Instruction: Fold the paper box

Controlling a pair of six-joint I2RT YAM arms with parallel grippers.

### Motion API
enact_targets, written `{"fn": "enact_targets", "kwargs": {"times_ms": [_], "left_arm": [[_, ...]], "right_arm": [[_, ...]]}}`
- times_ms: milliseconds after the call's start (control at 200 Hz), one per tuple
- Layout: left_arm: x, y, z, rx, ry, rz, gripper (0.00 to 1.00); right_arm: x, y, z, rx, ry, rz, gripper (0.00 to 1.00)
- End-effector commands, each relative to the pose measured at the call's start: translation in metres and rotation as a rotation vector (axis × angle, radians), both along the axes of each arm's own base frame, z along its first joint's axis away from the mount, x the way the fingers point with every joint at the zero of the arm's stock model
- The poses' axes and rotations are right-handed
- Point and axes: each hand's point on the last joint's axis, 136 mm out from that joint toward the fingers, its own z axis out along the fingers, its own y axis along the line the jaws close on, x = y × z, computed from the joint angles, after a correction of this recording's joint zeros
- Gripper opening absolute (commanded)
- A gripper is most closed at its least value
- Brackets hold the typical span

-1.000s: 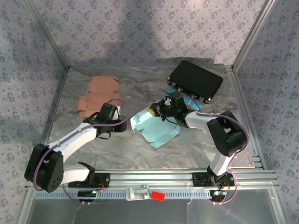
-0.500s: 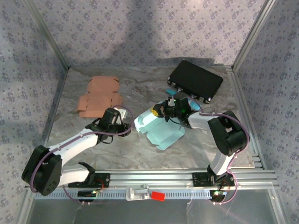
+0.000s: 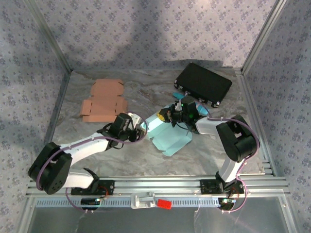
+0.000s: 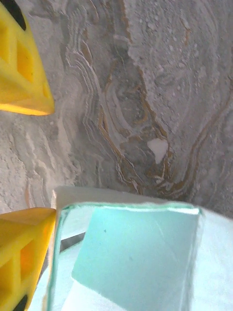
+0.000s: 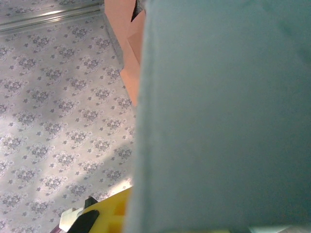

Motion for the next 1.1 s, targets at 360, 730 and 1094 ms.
{"fn": "enact_targets", "kwargs": {"times_ms": [360, 730, 1094], "left_arm": [[0.014, -0.030, 0.012, -0.017, -0.084, -0.038, 0.42], [0.025, -0.033, 0.010, -0.017, -0.083, 0.040, 0.42], [0.027, -0.028, 0.001, -0.007, -0.068, 0.083, 0.43]], "right_arm": [[-0.005, 0.005, 0.004, 0.038, -0.008, 0.018, 0.00], [-0.007, 0.011, -0.001, 0.032, -0.007, 0.015, 0.00], [-0.002, 0.015, -0.014, 0.026, -0.047, -0.018, 0.00]]}}
